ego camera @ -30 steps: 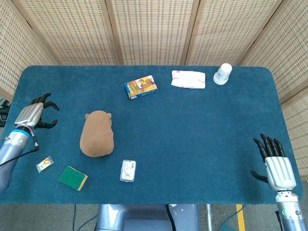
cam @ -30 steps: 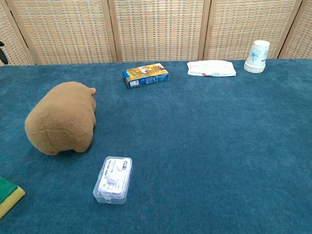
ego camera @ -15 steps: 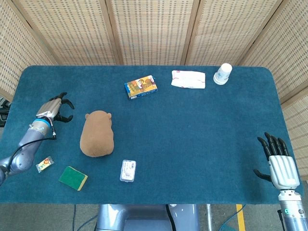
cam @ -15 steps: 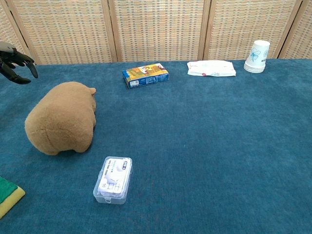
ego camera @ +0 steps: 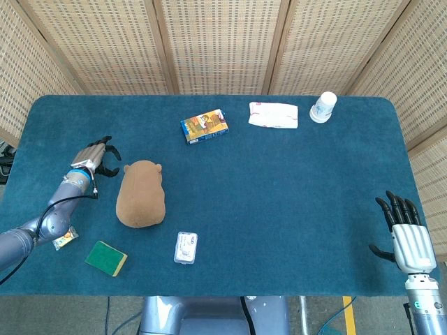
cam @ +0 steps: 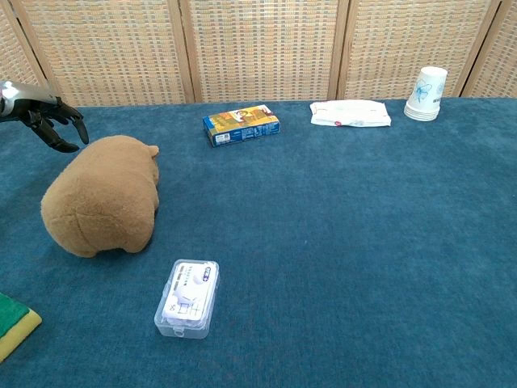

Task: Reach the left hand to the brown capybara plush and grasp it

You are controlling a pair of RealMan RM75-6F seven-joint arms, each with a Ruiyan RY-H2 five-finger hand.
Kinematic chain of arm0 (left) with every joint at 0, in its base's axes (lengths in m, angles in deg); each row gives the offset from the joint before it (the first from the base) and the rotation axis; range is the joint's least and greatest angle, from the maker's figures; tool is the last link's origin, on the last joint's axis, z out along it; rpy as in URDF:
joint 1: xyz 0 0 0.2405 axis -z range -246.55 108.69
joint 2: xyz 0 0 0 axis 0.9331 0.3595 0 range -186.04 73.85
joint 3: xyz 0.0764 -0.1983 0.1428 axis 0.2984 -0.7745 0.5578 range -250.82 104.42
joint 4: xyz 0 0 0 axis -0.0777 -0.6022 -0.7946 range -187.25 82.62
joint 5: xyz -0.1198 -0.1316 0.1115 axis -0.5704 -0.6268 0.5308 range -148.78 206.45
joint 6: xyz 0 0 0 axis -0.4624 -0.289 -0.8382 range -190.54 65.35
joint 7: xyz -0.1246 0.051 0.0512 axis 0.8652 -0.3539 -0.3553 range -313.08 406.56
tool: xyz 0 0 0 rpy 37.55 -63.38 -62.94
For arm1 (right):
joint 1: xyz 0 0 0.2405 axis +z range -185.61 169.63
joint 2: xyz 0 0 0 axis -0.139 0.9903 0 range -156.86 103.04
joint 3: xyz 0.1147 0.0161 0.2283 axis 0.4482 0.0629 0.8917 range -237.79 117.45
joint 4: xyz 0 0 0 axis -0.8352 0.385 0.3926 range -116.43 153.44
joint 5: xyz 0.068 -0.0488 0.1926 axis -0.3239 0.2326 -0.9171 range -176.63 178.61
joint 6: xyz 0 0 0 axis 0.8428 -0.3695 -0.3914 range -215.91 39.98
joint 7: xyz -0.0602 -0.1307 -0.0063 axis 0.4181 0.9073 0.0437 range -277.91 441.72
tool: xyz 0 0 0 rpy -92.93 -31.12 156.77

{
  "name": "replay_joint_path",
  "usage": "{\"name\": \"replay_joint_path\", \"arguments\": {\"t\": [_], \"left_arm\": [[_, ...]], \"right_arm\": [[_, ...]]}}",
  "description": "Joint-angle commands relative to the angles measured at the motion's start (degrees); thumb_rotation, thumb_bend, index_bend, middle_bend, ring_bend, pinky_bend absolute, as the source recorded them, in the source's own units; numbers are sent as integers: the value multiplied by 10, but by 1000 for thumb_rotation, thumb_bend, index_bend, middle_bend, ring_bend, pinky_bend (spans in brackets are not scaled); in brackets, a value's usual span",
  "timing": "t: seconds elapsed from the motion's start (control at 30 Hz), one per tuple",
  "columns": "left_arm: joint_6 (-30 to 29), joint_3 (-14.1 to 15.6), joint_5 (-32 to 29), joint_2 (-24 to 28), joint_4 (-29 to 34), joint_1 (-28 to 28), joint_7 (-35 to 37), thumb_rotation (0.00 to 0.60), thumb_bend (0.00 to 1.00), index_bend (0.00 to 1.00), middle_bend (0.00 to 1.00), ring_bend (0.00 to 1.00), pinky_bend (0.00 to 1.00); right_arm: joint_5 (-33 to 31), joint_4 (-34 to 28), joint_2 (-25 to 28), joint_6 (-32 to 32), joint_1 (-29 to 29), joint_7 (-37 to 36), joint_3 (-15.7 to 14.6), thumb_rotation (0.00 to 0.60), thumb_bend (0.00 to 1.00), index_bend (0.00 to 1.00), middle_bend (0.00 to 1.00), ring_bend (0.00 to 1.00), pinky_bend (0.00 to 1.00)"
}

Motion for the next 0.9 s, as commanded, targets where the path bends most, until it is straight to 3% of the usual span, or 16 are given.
{"name": "replay_joint_path", "arguments": {"t": [0.03,0.43,0.9], "left_arm": [[3,5,-4,-9,-9,3,-1,600,408,420,0,0,0],[14,9,-4,-40,-42,12,10,600,416,430,0,0,0],[25,-5,24,-35,-23,5,43,600,416,433,0,0,0]], "right_arm": [[-1,0,0,-1,0,-2,1,600,142,141,0,0,0],[1,-2,2,0,0,-6,0,600,142,141,0,0,0],[-2,-7,3,0,-1,-1,0,600,142,142,0,0,0]]}}
